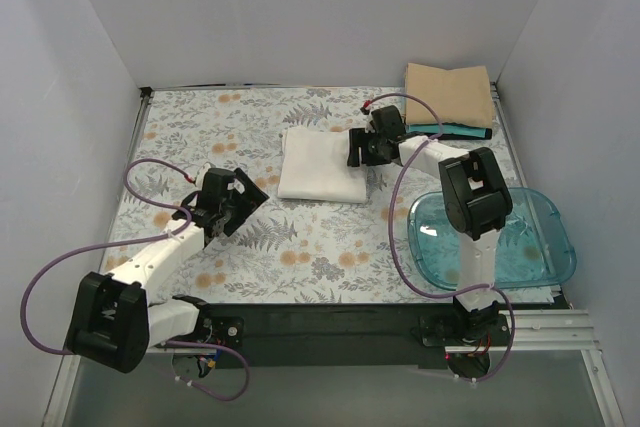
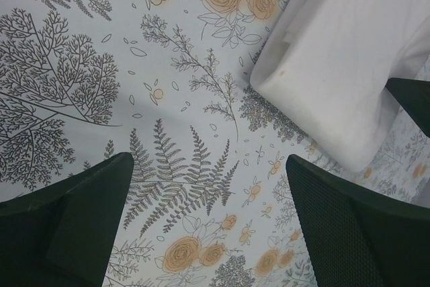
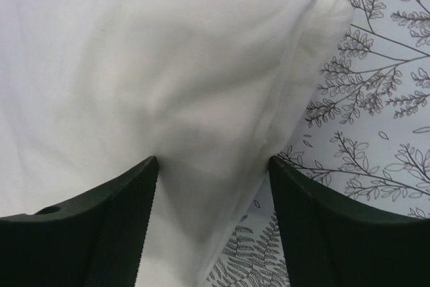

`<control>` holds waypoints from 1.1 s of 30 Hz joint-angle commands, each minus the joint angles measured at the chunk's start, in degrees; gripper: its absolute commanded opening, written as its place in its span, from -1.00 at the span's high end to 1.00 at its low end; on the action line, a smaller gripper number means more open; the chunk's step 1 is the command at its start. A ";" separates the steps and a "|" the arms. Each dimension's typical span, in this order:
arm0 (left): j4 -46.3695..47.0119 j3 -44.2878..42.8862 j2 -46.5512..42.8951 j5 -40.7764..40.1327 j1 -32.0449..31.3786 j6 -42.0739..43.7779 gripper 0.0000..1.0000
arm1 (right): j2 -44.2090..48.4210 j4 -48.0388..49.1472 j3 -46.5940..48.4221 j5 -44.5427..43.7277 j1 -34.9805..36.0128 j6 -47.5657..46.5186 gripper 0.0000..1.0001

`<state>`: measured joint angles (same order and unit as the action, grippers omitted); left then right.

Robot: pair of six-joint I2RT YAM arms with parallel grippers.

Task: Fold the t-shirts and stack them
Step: Neatly place the folded tshirt to the corner

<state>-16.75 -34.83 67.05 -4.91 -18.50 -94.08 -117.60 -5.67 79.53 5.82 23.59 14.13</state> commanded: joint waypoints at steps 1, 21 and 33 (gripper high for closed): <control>-0.65 0.29 -2.45 -0.98 -0.13 0.74 -0.95 | -2.36 -0.13 1.86 -1.60 1.37 0.37 -0.41; -3.02 0.29 -5.17 -5.11 -0.13 2.24 -0.95 | -2.63 -0.92 10.28 -24.69 7.26 -21.14 0.97; -5.30 0.02 -5.26 -9.24 -0.13 2.06 -0.96 | -6.93 -0.39 23.47 -43.43 4.80 -37.06 0.97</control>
<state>-20.75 -34.81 62.98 -10.98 -18.50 -92.55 -123.87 -7.79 98.35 -30.20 29.87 -16.75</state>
